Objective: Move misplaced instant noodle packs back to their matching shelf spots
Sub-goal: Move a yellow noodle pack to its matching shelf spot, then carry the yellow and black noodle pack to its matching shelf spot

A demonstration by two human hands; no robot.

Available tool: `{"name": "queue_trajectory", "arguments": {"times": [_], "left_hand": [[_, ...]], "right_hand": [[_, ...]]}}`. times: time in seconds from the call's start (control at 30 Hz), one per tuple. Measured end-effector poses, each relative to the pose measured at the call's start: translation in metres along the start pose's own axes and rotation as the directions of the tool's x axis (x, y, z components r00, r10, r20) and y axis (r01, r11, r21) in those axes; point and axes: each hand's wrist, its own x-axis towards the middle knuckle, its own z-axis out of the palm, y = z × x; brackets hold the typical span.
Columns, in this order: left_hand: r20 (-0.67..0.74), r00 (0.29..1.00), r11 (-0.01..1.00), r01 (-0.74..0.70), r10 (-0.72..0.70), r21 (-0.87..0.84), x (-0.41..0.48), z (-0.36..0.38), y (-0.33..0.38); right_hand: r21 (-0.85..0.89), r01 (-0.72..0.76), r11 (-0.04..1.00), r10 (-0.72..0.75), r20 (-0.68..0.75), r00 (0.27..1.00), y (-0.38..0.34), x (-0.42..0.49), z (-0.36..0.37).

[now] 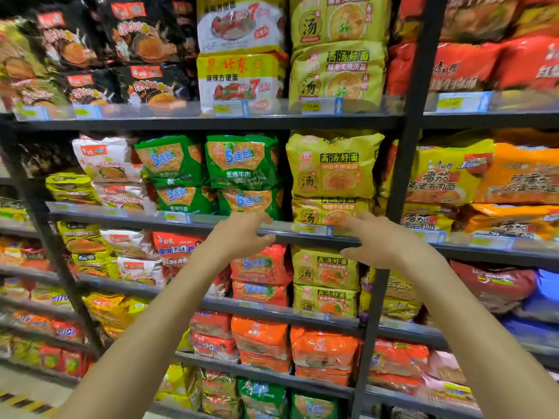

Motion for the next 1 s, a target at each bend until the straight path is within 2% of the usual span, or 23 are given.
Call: {"name": "queue_trajectory", "arguments": {"times": [0.13, 0.23, 0.3, 0.47, 0.67, 1.0], "left_hand": [[0.008, 0.999, 0.999, -0.048, 0.048, 0.007, -0.021, -0.004, 0.022], [-0.156, 0.984, 0.995, -0.095, 0.090, -0.020, -0.051, 0.000, 0.039], [-0.203, 0.974, 0.995, -0.097, 0.101, 0.029, -0.074, 0.001, 0.052], [0.023, 0.997, 0.981, -0.076, 0.073, 0.180, -0.130, 0.004, 0.079], [0.072, 0.988, 0.967, -0.148, 0.135, 0.209, -0.185, 0.009, 0.123], [0.073, 0.965, 0.945, -0.263, 0.253, 0.195, -0.213, -0.016, 0.234]], "right_hand": [[-0.017, -0.024, 1.000, 0.025, 0.064, 0.998, 0.004, -0.034, -0.004], [-0.010, -0.001, 1.000, 0.001, -0.020, 1.000, 0.004, -0.068, 0.002], [0.009, 0.002, 1.000, -0.001, -0.085, 0.996, 0.002, -0.094, 0.004], [-0.026, -0.065, 0.998, 0.064, -0.021, 0.998, -0.007, -0.157, 0.012], [-0.031, -0.105, 0.994, 0.105, 0.000, 0.994, -0.001, -0.239, 0.014], [-0.076, -0.312, 0.947, 0.318, 0.102, 0.943, 0.068, -0.337, -0.023]]}}
